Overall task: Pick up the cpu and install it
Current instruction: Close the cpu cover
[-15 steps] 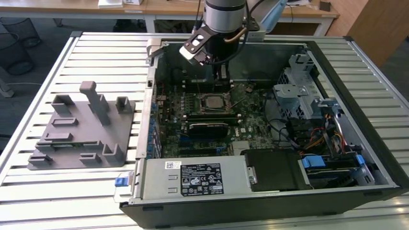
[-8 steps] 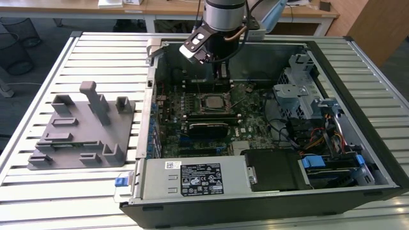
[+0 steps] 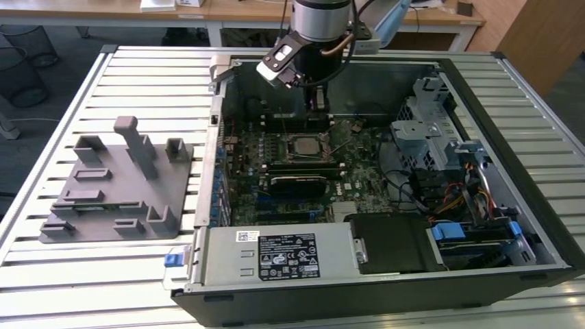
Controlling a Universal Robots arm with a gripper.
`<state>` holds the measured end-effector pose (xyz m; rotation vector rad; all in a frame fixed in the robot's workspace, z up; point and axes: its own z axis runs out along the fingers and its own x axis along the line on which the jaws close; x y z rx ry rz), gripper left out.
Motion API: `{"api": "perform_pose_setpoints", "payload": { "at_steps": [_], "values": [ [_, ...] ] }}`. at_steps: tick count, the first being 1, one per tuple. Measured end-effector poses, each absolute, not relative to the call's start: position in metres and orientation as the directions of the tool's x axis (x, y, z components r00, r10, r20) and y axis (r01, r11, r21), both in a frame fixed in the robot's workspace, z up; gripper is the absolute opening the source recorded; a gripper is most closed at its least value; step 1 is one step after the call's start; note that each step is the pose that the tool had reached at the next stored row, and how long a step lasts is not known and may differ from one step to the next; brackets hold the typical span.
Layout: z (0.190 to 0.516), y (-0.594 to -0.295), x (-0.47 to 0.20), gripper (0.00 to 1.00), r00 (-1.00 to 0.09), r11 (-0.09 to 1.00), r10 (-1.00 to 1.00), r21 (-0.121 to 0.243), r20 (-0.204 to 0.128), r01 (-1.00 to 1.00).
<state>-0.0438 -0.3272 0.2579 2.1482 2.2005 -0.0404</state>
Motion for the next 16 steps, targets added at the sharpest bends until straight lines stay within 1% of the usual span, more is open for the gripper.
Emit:
{"api": "perform_pose_setpoints", "payload": {
  "at_steps": [16],
  "values": [
    [0.2672, -0.3245, -0.0439, 0.11, -0.023, 0.026, 0.996, 0.027, -0.089, 0.999]
  ]
}}
